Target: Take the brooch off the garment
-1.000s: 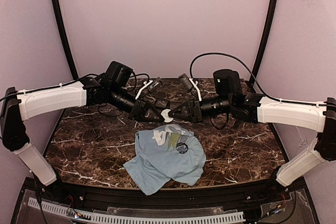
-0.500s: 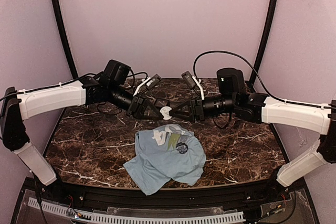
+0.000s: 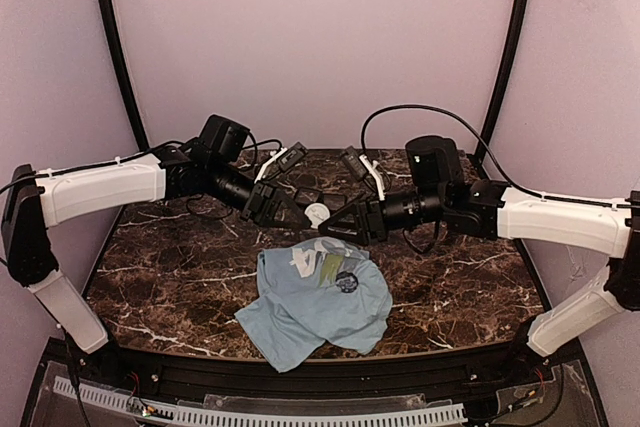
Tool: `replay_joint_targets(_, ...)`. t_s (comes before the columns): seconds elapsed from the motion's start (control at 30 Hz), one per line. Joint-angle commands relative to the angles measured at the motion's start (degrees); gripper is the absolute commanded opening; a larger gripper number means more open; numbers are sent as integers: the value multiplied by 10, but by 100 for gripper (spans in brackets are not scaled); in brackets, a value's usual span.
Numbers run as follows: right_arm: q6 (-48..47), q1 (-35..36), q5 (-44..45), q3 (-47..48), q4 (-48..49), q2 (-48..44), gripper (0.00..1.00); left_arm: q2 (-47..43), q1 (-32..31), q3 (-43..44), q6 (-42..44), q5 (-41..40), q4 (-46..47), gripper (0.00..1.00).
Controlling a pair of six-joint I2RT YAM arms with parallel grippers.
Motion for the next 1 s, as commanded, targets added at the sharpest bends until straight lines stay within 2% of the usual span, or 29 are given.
replay_joint_targets(0.0,-11,8,11,16,-5,15,58,-2,2,-3,-1,9,10,1)
replay_joint_targets(0.17,-16,9,14,28,-11,24,51,-2,2,-3,-1,10,11,1)
replay_joint_targets(0.37,-15,9,15,34,-7,27,34,-2,2,-4,0,13,11,1)
replay_joint_targets(0.97,-14,9,19,39,-4,33,20,-4,1,-5,10,17,5,1)
